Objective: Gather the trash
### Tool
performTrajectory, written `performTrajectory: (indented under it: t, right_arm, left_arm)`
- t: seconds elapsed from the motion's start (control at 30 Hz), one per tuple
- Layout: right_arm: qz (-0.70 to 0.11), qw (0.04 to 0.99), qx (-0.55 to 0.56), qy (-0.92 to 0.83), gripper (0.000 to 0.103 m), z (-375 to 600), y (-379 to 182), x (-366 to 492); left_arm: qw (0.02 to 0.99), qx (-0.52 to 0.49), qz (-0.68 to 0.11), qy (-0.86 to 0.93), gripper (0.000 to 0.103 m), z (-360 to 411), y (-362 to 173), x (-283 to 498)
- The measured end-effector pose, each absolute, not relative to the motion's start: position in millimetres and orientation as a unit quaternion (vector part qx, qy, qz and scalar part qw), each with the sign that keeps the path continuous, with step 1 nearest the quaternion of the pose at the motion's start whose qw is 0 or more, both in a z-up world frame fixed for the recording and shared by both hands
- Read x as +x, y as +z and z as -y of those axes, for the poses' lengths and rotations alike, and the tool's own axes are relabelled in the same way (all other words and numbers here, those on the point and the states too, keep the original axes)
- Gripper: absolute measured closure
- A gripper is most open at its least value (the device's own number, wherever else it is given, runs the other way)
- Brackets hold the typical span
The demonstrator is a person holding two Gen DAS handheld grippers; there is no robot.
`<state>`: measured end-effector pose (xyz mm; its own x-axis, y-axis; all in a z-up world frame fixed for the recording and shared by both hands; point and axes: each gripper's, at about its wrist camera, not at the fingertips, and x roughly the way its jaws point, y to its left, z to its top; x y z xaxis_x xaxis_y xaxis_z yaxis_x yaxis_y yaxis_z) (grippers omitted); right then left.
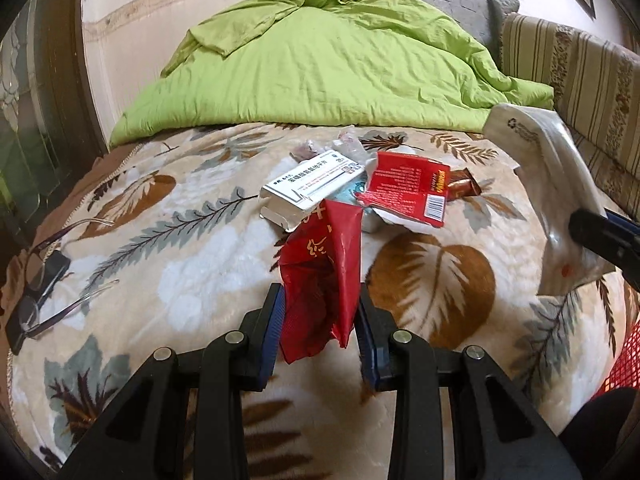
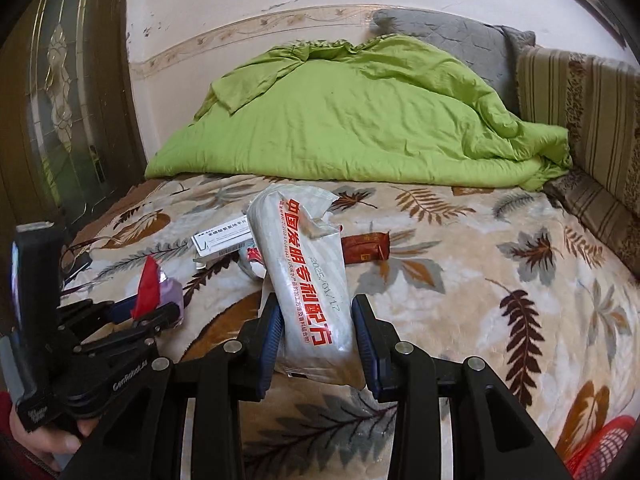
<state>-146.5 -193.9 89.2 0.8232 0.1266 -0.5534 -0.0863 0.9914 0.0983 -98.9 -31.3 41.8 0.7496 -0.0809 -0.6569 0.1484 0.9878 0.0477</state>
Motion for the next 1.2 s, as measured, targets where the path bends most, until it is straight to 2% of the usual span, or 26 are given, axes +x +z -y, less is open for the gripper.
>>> performTrajectory:
  t: [0.47,1.2]
  right_arm:
    - [-0.269,0.962,0.032,0.044,0.064,201,95,-164]
    - [-0.276,0.959,0.038,0.051,0.064,202,92,-160]
  left_arm:
    - [0.939,0.072,-0.333,-0.041,0.070,36,43,-112]
    - [0.941,0.076,-0.329,-0.040,0.070,37,43,-111]
